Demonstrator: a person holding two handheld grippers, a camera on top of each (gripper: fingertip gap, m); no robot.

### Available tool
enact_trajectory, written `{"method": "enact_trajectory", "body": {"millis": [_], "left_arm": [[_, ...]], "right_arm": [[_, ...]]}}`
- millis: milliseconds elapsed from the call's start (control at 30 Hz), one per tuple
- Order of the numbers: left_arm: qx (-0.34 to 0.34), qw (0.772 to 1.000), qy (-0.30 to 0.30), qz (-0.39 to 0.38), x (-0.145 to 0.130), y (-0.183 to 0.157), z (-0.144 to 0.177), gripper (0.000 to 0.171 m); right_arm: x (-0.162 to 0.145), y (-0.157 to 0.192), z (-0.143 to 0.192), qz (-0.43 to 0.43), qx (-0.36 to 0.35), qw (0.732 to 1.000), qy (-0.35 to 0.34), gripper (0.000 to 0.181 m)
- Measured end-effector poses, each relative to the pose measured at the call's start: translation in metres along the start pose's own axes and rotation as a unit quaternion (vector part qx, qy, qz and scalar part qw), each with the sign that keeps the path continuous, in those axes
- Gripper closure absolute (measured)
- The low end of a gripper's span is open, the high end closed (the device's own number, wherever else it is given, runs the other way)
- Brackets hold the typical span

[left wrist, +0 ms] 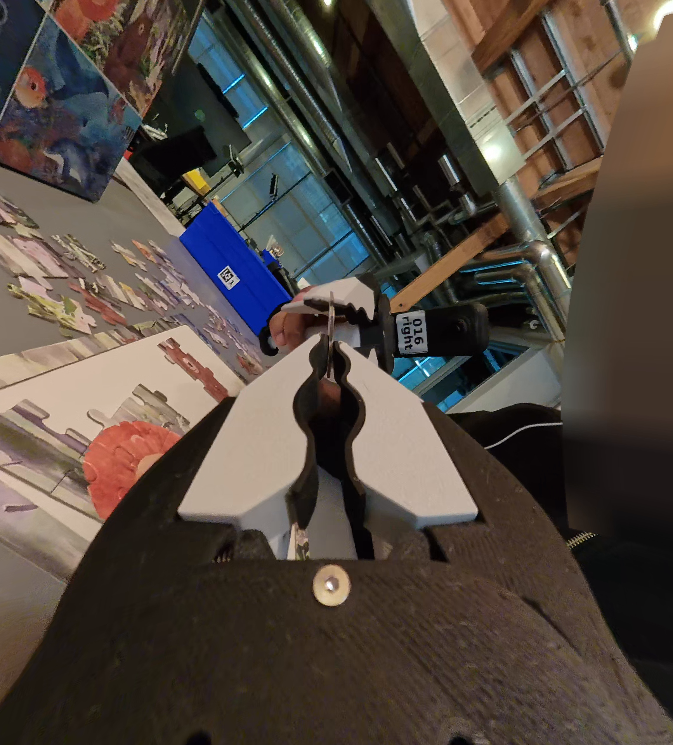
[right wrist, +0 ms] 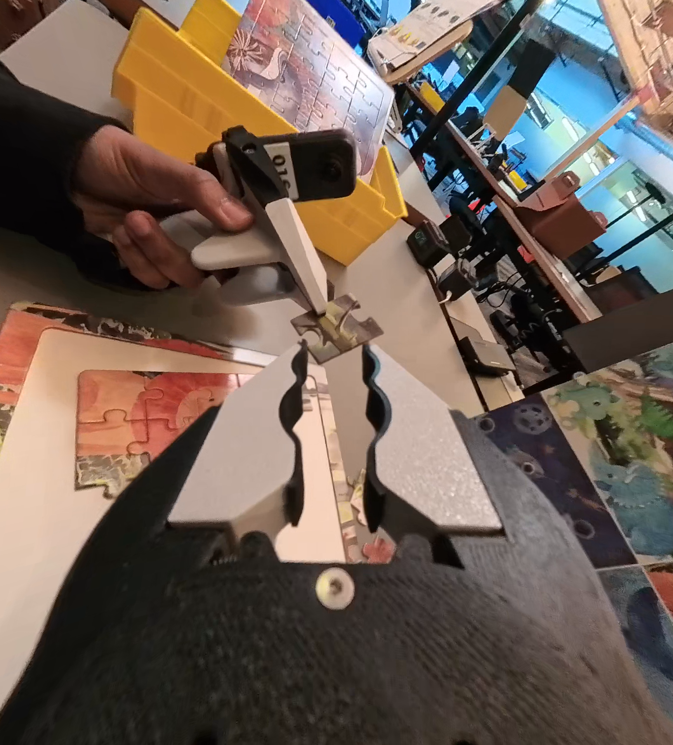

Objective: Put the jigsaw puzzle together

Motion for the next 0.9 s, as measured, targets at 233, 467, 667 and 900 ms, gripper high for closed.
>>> {"method": "enact_trajectory", "body": {"millis": [233,467,667,900], "left_arm": [[0.062,0.997,0.047,-0.022,-0.009,0.008,-0.005,0.171],[0.072,0.996,0.05,-0.026,-0.009,0.01,-0.004,0.169],[0.077,0.994,0.069,-0.02,-0.015,0.013,-0.009,0.163],[0.102,0.993,0.055,-0.032,-0.011,0.016,-0.003,0.171]], "right_arm": [[-0.016,0.005,0.0,-0.01,0.007,1.0,0.018,0.167],[-0.023,0.003,-0.004,-0.044,0.01,0.999,0.025,0.169],[-0.025,0.0,-0.005,-0.074,0.004,0.997,0.024,0.169],[-0.026,0.003,-0.006,-0.062,0.002,0.998,0.033,0.169]]}}
Point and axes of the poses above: each gripper's, where its closed fingertips meet, z back along the fingers, x out of its top, y = z × x across the jaws, the point moved 4 cm from there along z, back along the fingers, and after that the axes turned 8 degrees about y, right-handed, at the moved point
